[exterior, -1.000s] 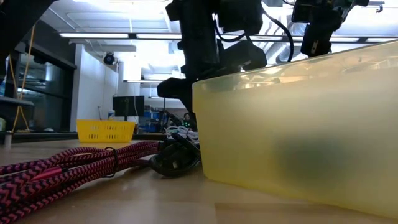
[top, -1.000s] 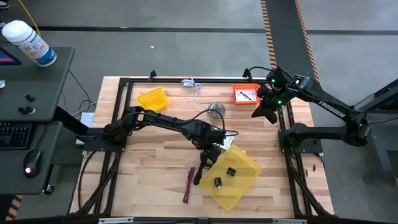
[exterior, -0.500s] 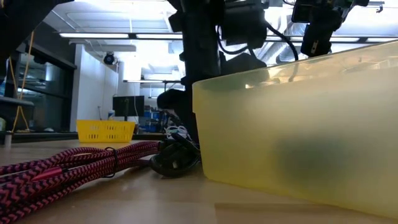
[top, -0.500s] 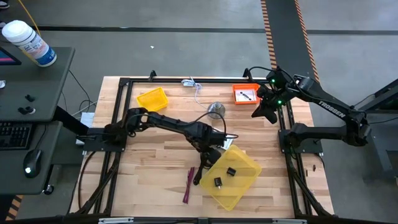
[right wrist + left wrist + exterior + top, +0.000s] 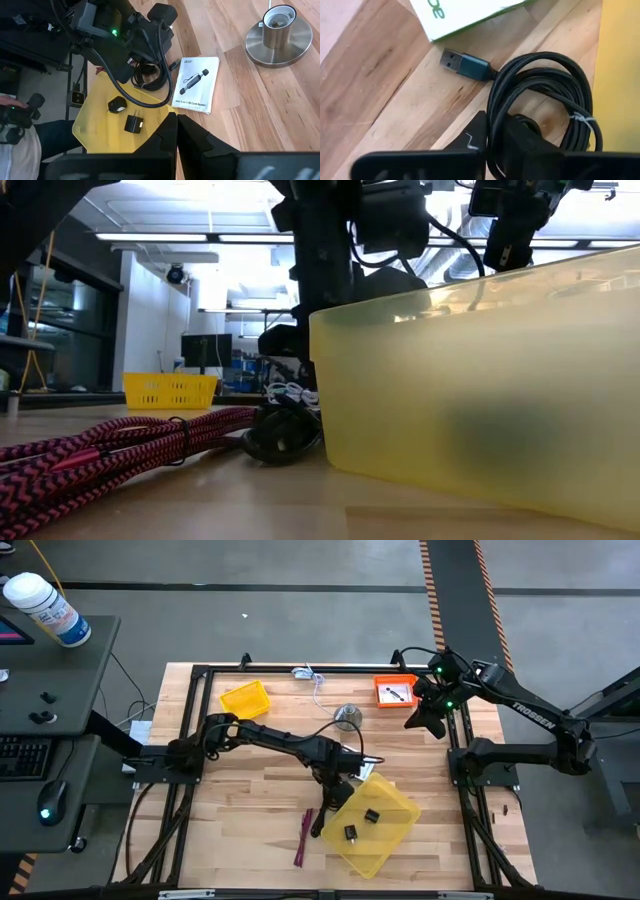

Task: Pick and place items into bin
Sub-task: Put the top black USB cable into the yellow bin

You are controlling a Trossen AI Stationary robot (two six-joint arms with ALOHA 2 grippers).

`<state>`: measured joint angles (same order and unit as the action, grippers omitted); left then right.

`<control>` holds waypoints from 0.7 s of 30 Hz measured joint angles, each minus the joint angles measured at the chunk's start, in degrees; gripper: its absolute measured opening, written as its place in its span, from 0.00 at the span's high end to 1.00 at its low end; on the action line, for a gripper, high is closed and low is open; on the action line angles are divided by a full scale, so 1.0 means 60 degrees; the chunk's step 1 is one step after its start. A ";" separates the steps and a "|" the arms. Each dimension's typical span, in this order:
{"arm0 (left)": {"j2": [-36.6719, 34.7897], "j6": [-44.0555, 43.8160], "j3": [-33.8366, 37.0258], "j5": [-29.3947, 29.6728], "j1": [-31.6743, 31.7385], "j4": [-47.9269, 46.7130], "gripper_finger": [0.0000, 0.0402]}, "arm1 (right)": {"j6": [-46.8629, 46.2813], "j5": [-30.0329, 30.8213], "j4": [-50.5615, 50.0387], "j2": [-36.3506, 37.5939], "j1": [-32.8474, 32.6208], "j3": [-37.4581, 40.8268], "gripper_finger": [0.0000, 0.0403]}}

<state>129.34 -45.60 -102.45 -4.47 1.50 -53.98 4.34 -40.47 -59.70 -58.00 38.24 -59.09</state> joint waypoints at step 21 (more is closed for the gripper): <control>-0.2244 0.0789 -0.0004 0.1874 0.0382 -0.3001 0.99 | 0.0087 0.0029 0.0038 -0.0002 -0.0002 0.0000 1.00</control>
<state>115.87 -40.87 -102.48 6.77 3.79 -71.99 4.86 -40.29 -59.48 -58.01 38.22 -59.09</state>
